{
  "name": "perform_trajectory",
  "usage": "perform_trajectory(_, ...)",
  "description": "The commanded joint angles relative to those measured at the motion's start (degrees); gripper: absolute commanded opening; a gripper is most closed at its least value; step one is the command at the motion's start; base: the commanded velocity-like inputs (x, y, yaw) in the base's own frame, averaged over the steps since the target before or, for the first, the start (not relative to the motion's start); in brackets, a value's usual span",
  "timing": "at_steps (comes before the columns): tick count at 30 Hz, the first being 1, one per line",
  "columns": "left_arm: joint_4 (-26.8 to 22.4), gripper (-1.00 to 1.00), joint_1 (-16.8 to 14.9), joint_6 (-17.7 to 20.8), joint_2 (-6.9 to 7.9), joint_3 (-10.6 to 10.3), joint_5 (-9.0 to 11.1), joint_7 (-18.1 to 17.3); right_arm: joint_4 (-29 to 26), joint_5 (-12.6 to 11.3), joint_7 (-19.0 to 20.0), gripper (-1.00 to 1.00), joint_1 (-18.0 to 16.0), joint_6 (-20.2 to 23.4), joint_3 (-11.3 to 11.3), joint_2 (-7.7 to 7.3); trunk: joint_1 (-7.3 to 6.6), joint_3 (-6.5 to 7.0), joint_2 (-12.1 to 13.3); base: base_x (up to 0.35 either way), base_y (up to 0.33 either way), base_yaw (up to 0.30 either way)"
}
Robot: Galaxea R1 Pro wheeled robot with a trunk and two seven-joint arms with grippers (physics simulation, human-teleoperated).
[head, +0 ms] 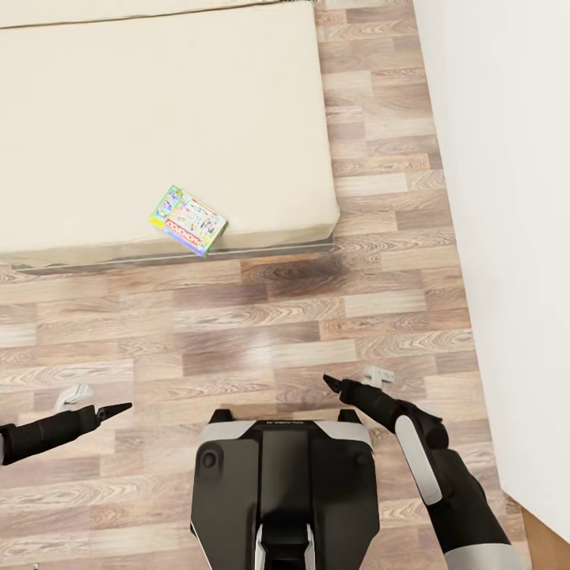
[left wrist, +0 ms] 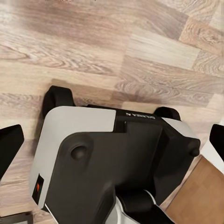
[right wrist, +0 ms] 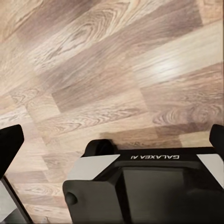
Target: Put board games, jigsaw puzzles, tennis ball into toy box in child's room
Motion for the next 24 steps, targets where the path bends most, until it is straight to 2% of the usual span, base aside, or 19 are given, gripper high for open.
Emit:
perform_trajectory(1, 0.0, 1.0, 0.0, 0.5, 0.01, 0.1, 0.2, -0.1, 0.3, 0.0, 0.1, 1.0, 0.0, 0.3, -0.1, 0.02, 0.04, 0.03, -0.1, -0.02, 0.0, -0.105)
perform_trajectory(8, 0.0, 1.0, 0.0, 0.5, -0.1, 0.0, 0.2, 0.2, 1.7, -0.1, 0.2, 1.0, 0.0, -1.5, -0.4, -0.55, 0.04, 0.61, -0.1, -0.005, 0.0, -0.114)
perform_trajectory(16, 0.0, 1.0, 0.0, 0.6, -0.13, 0.0, 0.4, 0.2, 2.9, 0.6, -0.1, 1.0, 0.0, -2.1, -0.1, 0.0, 0.04, 1.3, -0.1, -0.042, 0.0, -0.103)
perform_trajectory(24, 0.0, 1.0, 0.0, 0.7, -0.13, 0.0, 0.6, 0.3, 3.1, 0.8, -0.4, 1.0, 0.0, -2.2, 0.1, 0.14, 0.04, 2.01, -0.1, -0.042, 0.0, 0.084)
